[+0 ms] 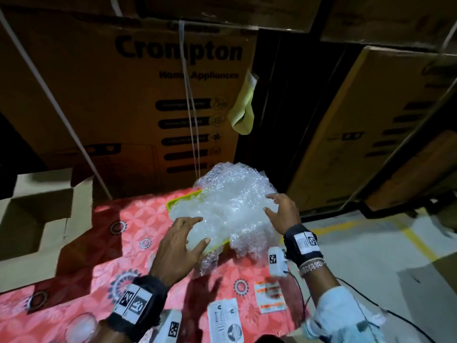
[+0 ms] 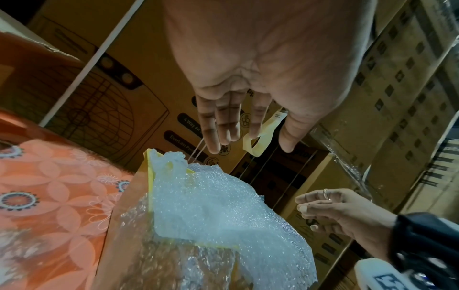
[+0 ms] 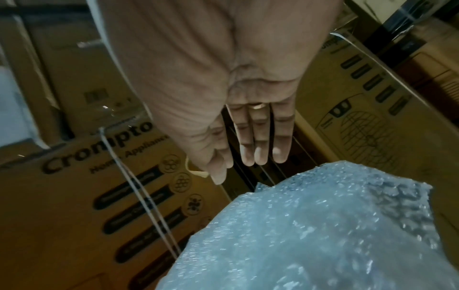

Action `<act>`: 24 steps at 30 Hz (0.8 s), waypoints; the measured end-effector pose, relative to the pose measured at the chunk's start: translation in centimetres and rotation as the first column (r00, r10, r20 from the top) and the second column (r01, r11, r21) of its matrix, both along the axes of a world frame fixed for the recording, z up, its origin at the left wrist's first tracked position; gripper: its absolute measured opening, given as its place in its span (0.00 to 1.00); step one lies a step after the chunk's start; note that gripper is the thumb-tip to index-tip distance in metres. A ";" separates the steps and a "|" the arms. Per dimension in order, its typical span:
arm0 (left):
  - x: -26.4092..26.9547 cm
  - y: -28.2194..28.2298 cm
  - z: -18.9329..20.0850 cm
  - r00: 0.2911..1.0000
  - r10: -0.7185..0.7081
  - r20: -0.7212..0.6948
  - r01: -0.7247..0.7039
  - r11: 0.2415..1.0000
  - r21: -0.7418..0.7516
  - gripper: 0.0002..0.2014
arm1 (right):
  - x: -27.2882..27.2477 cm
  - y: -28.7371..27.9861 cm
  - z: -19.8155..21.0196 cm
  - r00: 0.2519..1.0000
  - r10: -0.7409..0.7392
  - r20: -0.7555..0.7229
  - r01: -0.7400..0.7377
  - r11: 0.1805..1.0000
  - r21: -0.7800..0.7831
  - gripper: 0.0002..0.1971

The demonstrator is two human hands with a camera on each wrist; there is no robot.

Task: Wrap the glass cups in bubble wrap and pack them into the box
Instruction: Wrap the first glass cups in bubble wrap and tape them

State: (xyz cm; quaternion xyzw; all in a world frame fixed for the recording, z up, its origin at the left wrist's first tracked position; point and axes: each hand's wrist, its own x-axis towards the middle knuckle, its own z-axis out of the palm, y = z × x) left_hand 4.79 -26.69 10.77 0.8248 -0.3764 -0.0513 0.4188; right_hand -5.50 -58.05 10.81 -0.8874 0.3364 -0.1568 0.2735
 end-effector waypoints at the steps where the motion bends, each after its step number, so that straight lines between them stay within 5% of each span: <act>1: -0.2 -0.1 -0.1 1.000 0.017 -0.011 -0.017 1.000 0.013 0.24 | 0.6 -1.5 -0.5 0.999 -0.031 -0.032 0.031 0.999 -0.007 0.19; 8: -1.0 -1.5 -0.1 0.997 0.064 -0.051 -0.060 0.995 0.075 0.22 | 4.1 -7.3 -4.3 0.970 -0.148 -0.194 0.133 0.987 -0.085 0.24; 16: -1.3 -5.0 -0.4 0.988 0.069 -0.135 -0.049 0.988 0.150 0.23 | 4.6 -7.3 -4.3 0.988 -0.155 0.001 0.152 0.971 -0.185 0.01; 21: -1.1 -7.2 -0.5 0.988 0.075 -0.137 -0.048 0.981 0.189 0.25 | 3.3 -6.4 -1.7 0.938 -0.023 0.346 -0.049 0.979 0.200 0.03; 24: -0.9 -9.0 -0.3 0.980 0.089 -0.176 -0.052 0.977 0.204 0.28 | 1.8 -4.6 1.8 0.886 -0.053 0.460 -0.233 0.808 0.541 0.04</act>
